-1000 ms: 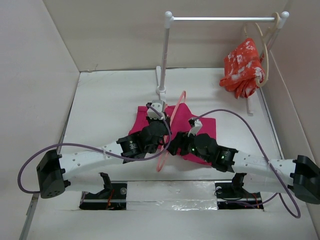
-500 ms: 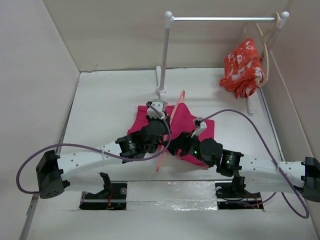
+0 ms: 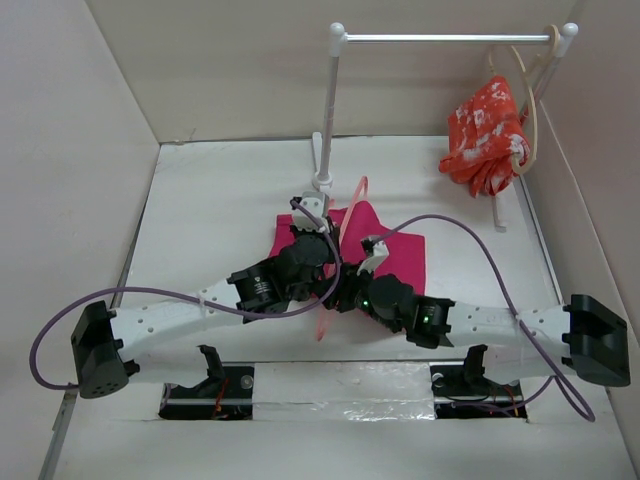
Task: Place the trousers on the hanger
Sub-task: Place the trousers on the hanger, then place the hanger at the clothesline.
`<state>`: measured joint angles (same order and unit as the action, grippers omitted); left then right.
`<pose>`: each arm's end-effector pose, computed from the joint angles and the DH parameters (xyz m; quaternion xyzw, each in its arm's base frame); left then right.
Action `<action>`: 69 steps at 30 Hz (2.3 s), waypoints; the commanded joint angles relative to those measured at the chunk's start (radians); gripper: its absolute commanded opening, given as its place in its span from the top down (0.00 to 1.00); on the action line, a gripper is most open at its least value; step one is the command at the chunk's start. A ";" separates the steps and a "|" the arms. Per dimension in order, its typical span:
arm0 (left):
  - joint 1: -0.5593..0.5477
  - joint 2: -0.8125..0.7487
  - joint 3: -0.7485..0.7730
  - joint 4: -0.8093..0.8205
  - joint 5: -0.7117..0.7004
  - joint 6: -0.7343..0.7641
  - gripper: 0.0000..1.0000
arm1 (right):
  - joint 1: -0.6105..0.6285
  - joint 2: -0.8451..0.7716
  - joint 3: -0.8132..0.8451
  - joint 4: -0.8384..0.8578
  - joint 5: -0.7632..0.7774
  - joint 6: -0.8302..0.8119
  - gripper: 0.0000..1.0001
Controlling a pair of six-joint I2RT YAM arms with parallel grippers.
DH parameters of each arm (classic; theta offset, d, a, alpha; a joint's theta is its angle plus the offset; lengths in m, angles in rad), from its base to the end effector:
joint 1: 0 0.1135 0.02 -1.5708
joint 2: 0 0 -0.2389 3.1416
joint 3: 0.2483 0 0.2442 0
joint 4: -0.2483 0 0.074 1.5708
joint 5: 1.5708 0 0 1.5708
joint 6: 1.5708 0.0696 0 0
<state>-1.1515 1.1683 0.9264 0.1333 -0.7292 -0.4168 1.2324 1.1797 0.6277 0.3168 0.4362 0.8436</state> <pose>0.1628 -0.2513 0.3212 0.0276 0.7346 -0.2526 0.6291 0.1258 0.2688 0.2294 -0.0166 0.7780 0.4345 0.4534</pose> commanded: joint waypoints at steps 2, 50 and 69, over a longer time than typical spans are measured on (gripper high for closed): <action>-0.019 -0.078 0.100 0.106 0.057 -0.036 1.00 | 0.006 0.020 0.044 0.135 0.019 0.002 0.66; 0.170 -0.312 -0.417 0.331 0.138 0.006 0.33 | -0.962 0.205 0.678 0.166 -0.840 0.135 1.00; 0.170 -0.320 -0.408 0.322 0.168 0.009 0.33 | -1.048 0.301 0.753 0.271 -1.010 0.198 1.00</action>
<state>-0.9859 0.8669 0.5034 0.4149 -0.5686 -0.4053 0.1844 1.5929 1.3544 0.3309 -0.5606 1.0740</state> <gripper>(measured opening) 0.672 0.267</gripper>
